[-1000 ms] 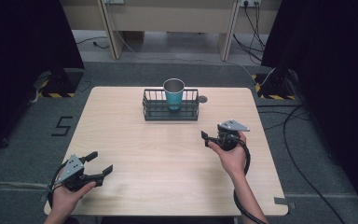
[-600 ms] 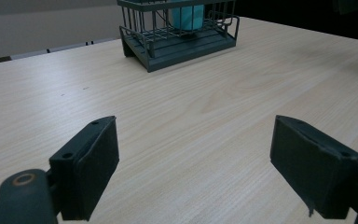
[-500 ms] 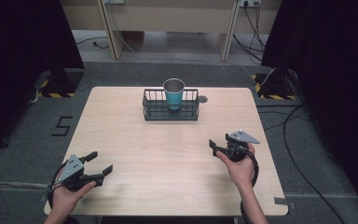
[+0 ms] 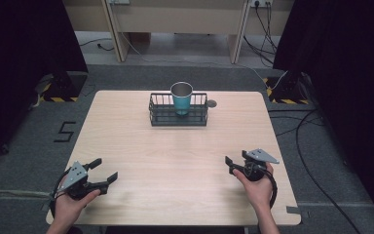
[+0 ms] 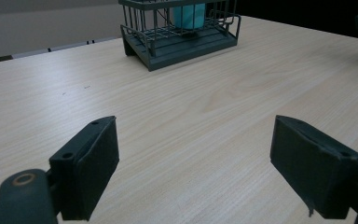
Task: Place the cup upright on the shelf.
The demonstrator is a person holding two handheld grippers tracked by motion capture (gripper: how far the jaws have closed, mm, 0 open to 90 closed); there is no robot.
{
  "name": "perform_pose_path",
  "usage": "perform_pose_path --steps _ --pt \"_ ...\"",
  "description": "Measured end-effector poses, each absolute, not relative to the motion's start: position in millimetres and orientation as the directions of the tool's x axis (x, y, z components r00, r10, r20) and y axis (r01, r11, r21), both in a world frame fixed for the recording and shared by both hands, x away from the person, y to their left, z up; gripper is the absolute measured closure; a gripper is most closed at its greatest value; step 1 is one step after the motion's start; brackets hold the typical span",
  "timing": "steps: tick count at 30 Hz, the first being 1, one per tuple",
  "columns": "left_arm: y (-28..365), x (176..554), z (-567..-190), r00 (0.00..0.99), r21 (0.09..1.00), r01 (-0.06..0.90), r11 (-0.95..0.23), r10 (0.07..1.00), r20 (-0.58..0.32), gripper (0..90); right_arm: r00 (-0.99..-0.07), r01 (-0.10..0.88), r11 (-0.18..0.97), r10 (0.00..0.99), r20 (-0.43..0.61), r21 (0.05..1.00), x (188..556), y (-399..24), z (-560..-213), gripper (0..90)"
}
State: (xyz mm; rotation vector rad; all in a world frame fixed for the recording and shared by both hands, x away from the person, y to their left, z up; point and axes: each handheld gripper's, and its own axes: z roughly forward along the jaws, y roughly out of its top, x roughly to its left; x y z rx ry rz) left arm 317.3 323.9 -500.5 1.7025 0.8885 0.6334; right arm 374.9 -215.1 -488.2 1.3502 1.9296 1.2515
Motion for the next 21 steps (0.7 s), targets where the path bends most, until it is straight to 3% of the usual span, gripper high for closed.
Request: perform_pose_path --steps 21 --pt "324 318 -501 0.581 0.956 0.248 -0.156 0.813 -0.018 14.9 -0.397 0.439 0.074 0.91 0.12 0.895 363 -220 -502 26.6"
